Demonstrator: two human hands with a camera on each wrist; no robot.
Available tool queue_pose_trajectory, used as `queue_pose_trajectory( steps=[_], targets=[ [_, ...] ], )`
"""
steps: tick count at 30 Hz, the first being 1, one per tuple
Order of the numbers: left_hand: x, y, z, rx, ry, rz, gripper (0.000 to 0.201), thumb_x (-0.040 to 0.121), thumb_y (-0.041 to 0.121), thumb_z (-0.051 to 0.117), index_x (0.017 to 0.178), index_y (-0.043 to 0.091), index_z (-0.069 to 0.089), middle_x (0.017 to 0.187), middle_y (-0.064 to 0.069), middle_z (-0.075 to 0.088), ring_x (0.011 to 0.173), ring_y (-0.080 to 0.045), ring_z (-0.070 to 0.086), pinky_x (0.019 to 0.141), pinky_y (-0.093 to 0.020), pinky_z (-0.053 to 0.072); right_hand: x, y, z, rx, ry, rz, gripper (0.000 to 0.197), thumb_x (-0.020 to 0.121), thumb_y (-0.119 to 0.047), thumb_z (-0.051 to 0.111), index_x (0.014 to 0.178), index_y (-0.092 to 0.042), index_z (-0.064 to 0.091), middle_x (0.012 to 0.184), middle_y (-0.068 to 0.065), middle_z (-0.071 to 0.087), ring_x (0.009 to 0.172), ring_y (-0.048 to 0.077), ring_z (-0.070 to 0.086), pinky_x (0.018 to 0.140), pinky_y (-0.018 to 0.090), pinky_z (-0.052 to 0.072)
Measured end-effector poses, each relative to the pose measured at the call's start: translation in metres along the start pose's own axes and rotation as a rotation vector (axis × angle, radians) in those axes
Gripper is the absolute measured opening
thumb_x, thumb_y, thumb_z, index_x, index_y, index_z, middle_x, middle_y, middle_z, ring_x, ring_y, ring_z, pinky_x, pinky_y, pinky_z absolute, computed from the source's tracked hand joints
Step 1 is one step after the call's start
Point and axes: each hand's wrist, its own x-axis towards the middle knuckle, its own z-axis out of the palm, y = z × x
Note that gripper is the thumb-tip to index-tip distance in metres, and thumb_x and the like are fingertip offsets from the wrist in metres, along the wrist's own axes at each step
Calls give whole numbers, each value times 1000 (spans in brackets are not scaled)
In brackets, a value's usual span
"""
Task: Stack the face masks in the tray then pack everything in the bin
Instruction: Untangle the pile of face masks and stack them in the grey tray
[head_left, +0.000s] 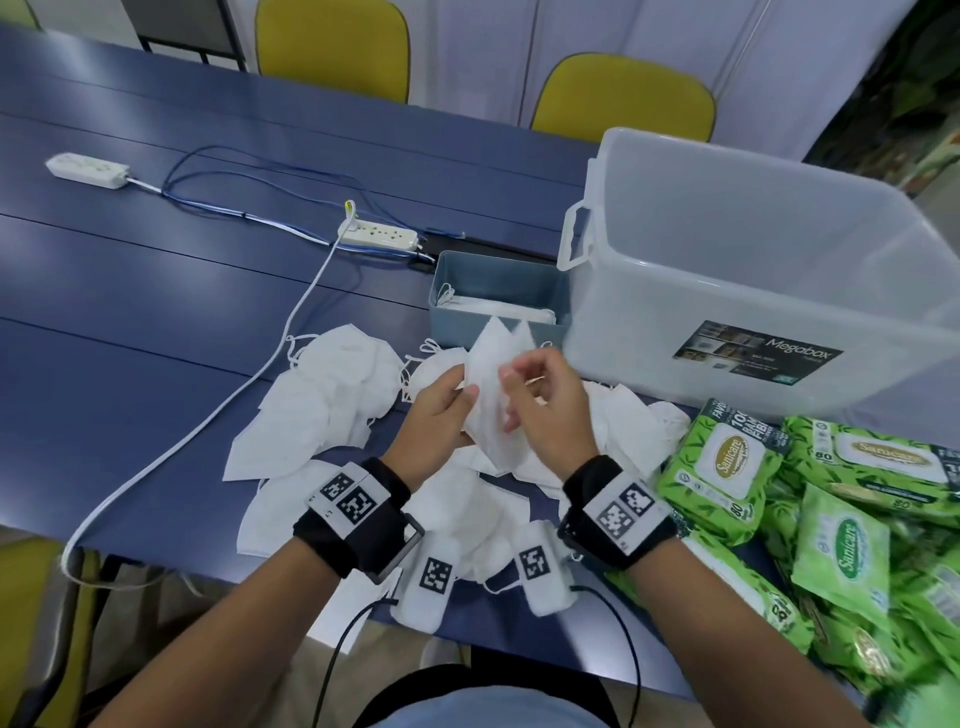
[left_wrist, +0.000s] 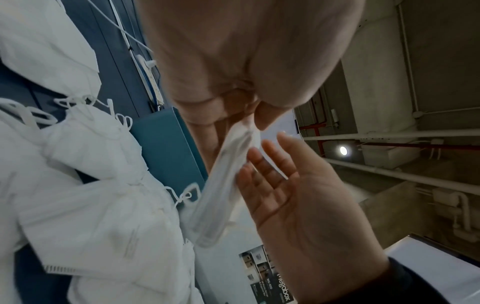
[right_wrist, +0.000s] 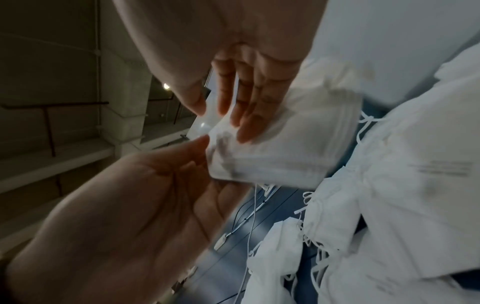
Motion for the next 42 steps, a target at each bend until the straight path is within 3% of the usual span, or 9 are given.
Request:
queue_pose_trajectory(
  steps=[7,11,14,18,25,28,31,36,42],
  targets=[
    [4,-2,-9,-23,72,-12,29,94,-2,49,120,10,51,98,-8,65,85,-18,63,75,-36,56,9,0,-1,104,-194,25,35,95,8,37,104,-19,57,93,7,62,66,14,59,64,28,56],
    [7,-2,-14,-57,62,-31,37,94,-4,48,123,18,49,106,-2,67,91,-15,67,78,-36,56,22,7,-18,-84,62,-22,31,87,2,59,101,-25,55,96,-6,59,75,8,54,68,16,47],
    [11,-2,-15,-102,51,-58,35,96,-3,44,122,21,48,103,2,67,92,-15,66,77,-38,55,24,20,-26,-93,33,128,31,87,-16,68,113,-20,52,107,-4,57,92,6,54,75,7,42],
    [14,-7,-10,-61,6,-113,39,94,8,48,131,19,43,124,-4,57,112,-22,57,88,-44,51,17,29,-10,-40,-127,203,28,93,-18,59,119,-13,49,118,2,56,107,16,55,94,28,45],
    [16,-10,-43,172,282,-29,29,95,4,49,123,11,46,115,-2,56,108,-20,54,98,-39,45,9,60,3,-130,-167,310,23,94,-39,53,115,-29,48,96,-2,53,89,24,58,75,30,47],
    [16,-11,-71,164,416,-32,22,95,5,49,114,16,45,108,0,58,106,-22,55,95,-39,47,-14,78,9,-481,-446,248,45,88,-46,61,123,-22,48,108,1,52,98,19,53,82,24,41],
    [12,-11,-92,123,472,-75,24,96,8,49,112,26,45,121,-3,56,115,-26,55,99,-52,45,-35,92,25,-978,-724,130,82,74,-66,63,136,-20,38,128,6,43,119,24,42,100,38,39],
    [5,-17,-100,76,507,-106,25,97,8,48,115,24,42,123,-3,53,117,-27,53,97,-54,45,-50,100,50,-1205,-712,55,103,63,-74,63,140,-18,27,140,8,28,124,31,32,102,49,32],
    [6,-25,-95,106,492,-134,25,97,8,48,116,25,43,121,-2,55,116,-25,53,99,-53,44,-26,102,41,-1107,-700,240,107,55,-66,78,139,-27,24,130,10,31,116,32,39,97,45,41]
  ],
)
